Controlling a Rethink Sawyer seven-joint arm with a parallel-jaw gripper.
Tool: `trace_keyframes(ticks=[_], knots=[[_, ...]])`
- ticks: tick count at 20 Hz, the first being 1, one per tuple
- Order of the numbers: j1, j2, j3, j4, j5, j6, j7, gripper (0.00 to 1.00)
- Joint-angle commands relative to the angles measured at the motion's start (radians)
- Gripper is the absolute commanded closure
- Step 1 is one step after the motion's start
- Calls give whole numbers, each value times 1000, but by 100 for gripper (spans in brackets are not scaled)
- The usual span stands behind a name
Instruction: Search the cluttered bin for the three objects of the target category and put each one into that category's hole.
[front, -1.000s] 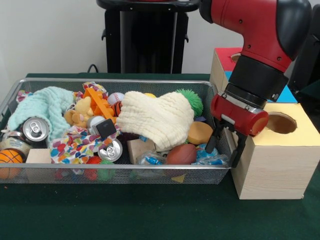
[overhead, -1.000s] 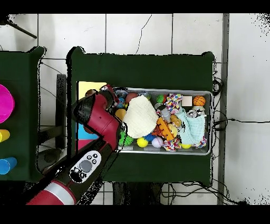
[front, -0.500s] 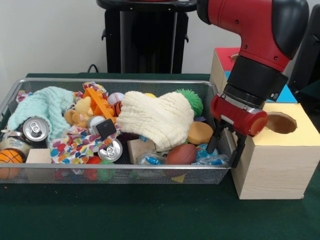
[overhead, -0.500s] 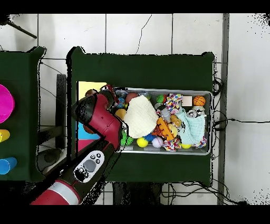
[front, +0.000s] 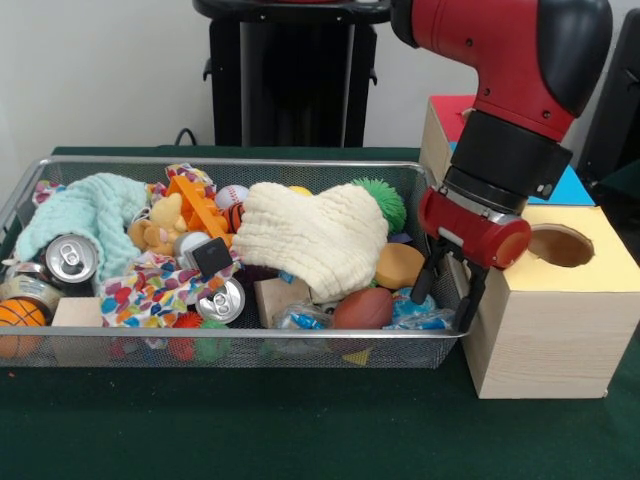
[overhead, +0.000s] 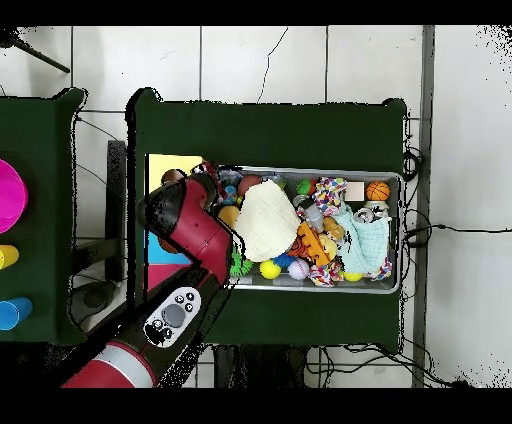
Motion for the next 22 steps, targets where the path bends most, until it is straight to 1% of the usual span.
trace_keyframes(ticks=[1, 4, 10, 14, 17, 20, 22], knots=[[-23, 34, 214, 107, -85, 13, 148, 0], [-26, 28, 221, 111, -88, 12, 142, 0], [-22, 43, 212, 102, -95, 16, 149, 0], [8, 87, 146, 64, -104, 116, 195, 0], [17, 107, 122, 40, -114, 180, 225, 0], [14, 115, 122, 29, -115, 214, 240, 0], [14, 117, 126, 28, -111, 212, 241, 0]])
